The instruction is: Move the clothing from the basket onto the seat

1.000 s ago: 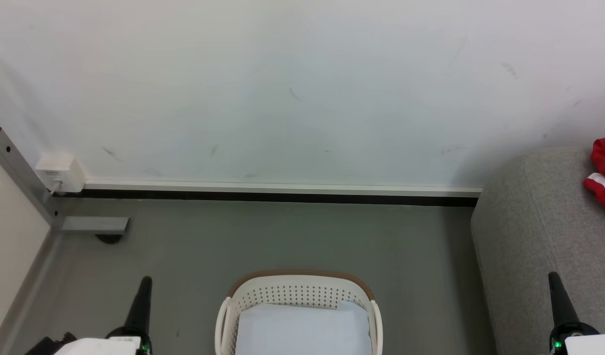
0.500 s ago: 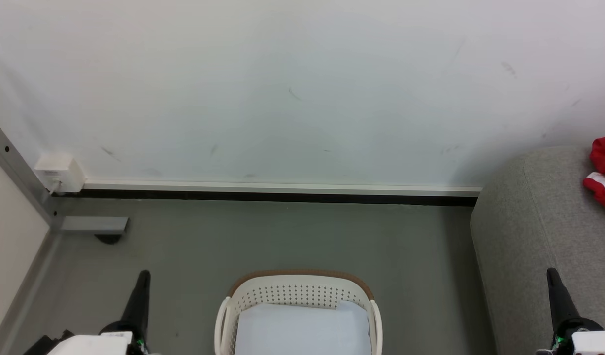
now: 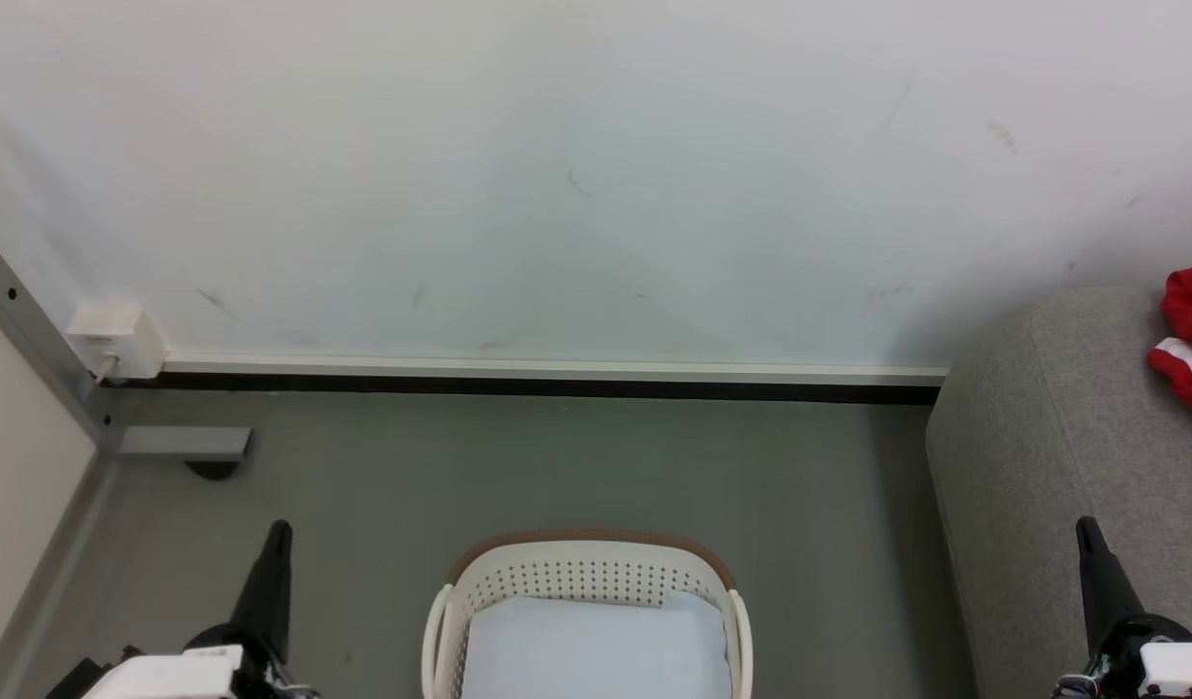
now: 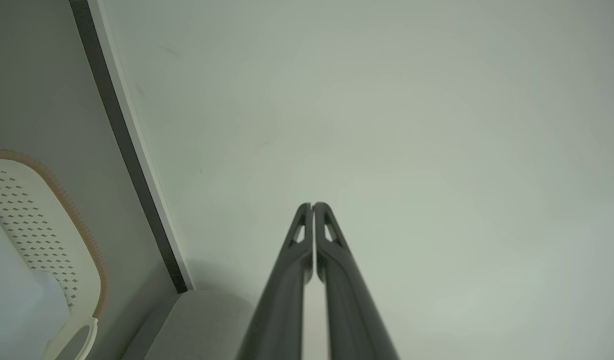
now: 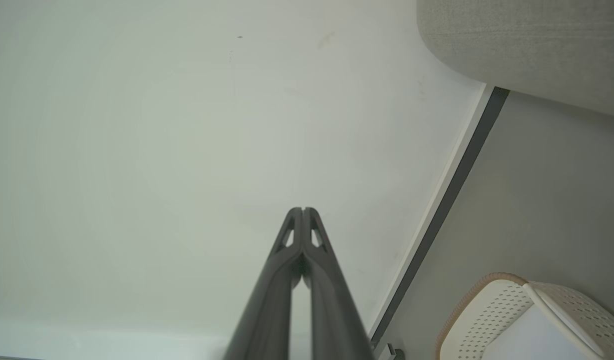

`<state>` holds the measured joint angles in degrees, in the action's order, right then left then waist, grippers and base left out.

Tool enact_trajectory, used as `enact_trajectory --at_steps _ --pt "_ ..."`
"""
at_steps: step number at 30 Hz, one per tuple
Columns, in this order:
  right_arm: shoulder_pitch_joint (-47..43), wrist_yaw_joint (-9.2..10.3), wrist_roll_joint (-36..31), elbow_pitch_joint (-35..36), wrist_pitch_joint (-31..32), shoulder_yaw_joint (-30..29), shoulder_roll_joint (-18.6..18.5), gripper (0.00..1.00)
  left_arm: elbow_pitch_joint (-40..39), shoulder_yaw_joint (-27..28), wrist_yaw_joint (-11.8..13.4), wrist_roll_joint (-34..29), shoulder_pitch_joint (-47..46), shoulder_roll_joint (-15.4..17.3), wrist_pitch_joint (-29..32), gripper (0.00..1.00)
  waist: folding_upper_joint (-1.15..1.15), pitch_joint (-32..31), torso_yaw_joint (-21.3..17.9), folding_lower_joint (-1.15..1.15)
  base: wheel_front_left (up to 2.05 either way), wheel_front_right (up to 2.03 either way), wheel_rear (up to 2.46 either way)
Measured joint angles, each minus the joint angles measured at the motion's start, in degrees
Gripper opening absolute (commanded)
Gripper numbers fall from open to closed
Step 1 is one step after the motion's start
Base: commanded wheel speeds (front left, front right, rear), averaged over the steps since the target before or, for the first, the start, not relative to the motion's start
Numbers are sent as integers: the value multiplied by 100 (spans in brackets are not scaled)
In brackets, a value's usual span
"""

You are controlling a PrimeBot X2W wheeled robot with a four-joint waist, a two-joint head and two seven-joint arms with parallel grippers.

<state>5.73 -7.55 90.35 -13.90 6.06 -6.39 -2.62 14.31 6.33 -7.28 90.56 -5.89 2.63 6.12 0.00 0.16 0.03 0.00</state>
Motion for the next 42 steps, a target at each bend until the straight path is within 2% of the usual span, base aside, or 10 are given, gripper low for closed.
enact_trajectory --at_steps 6,42 --pt "14 0 201 -4 49 -4 -2 0 -20 14 -1 143 -13 2 42 0 0 2 -3 0 0 0 0" --pt "16 0 201 -5 49 -4 -3 0 -21 15 -1 143 -14 3 42 0 0 2 -3 0 0 0 0"
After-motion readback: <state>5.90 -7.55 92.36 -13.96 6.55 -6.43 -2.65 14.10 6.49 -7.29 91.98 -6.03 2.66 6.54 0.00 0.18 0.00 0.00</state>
